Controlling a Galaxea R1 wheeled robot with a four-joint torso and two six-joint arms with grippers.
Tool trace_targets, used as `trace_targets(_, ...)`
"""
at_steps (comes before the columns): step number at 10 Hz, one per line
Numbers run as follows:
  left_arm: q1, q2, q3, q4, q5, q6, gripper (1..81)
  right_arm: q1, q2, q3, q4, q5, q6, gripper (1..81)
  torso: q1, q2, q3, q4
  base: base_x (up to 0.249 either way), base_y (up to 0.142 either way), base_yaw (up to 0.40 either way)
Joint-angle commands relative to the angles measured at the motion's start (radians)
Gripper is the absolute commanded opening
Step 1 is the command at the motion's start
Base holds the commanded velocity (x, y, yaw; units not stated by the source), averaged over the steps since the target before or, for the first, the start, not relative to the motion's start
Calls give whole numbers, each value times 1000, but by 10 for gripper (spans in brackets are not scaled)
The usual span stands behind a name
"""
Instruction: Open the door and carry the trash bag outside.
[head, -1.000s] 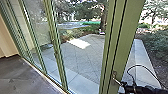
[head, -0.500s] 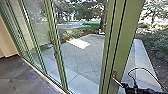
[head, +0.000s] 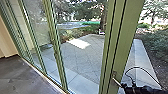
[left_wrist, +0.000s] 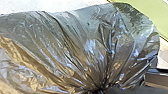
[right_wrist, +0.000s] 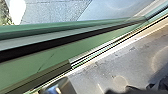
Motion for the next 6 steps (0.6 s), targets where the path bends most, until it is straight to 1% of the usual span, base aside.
trace_targets(1, -34, -9, 0, -6, 50, 1, 10, -17, 144, -16, -23, -398, -38, 811, 0, 0, 0, 0, 0, 0, 0)
trace_targets(2, -34, -6, 0, -6, 50, 1, 10, -26, 158, -20, -23, -414, -38, 811, 0, 0, 0, 0, 0, 0, 0)
trace_targets(4, -34, -7, 0, -6, 50, 1, 10, -46, 184, -59, -20, -400, -35, 811, 0, 0, 0, 0, 0, 0, 0)
trace_targets(6, -29, -15, 0, -6, 50, 1, 10, -43, 175, -60, -20, -391, -34, 811, -1, -1, 1, -1, 0, 0, 0)
